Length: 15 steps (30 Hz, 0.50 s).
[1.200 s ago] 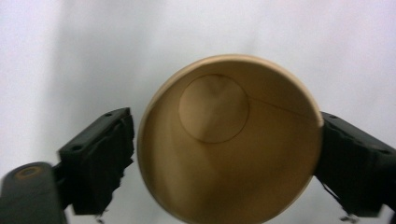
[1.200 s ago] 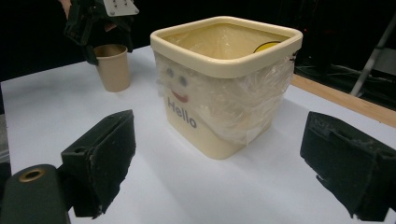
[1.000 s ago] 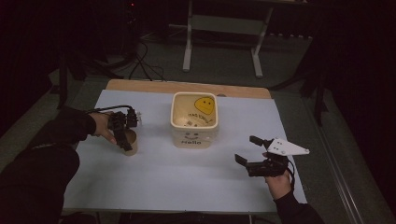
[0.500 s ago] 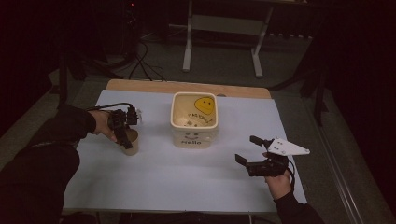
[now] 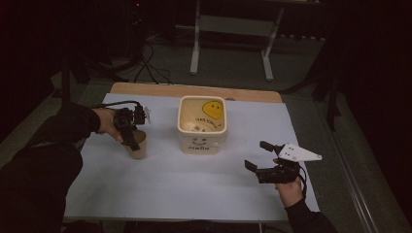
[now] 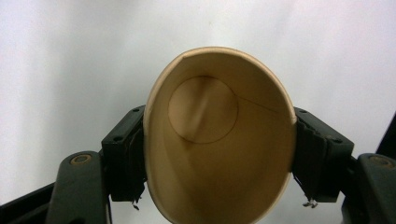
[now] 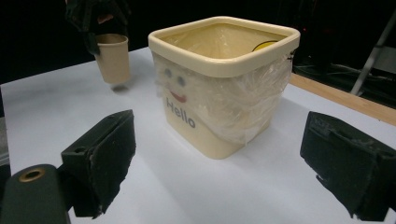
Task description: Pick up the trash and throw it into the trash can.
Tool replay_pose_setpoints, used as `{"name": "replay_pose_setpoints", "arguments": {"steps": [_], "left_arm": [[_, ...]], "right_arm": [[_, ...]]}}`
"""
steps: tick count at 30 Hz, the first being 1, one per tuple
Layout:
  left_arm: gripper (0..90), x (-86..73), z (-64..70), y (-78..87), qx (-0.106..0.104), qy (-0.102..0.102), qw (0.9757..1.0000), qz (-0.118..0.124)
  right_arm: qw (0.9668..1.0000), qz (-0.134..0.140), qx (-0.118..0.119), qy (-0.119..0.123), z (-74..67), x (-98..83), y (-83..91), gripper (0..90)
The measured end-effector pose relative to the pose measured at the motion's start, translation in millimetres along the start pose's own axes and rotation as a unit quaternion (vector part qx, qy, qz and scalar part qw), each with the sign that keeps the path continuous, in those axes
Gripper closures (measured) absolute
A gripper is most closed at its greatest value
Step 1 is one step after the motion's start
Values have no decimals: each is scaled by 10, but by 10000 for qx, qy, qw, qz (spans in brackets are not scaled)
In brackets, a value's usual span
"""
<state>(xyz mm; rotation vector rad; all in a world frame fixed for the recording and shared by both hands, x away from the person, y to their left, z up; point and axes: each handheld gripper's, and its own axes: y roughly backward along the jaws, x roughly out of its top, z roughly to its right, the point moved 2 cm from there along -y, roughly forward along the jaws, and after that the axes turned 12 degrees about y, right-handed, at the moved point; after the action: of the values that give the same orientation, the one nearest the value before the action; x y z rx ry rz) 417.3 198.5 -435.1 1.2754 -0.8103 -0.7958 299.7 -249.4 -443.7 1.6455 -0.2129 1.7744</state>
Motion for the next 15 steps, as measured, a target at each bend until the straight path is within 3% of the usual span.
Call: {"name": "replay_pose_setpoints", "arguments": {"steps": [15], "left_arm": [[314, 145, 73, 426, 141, -126, 9998, 118]], "right_arm": [[10000, 5, 15, -9, -3, -1, -10, 102]]}}
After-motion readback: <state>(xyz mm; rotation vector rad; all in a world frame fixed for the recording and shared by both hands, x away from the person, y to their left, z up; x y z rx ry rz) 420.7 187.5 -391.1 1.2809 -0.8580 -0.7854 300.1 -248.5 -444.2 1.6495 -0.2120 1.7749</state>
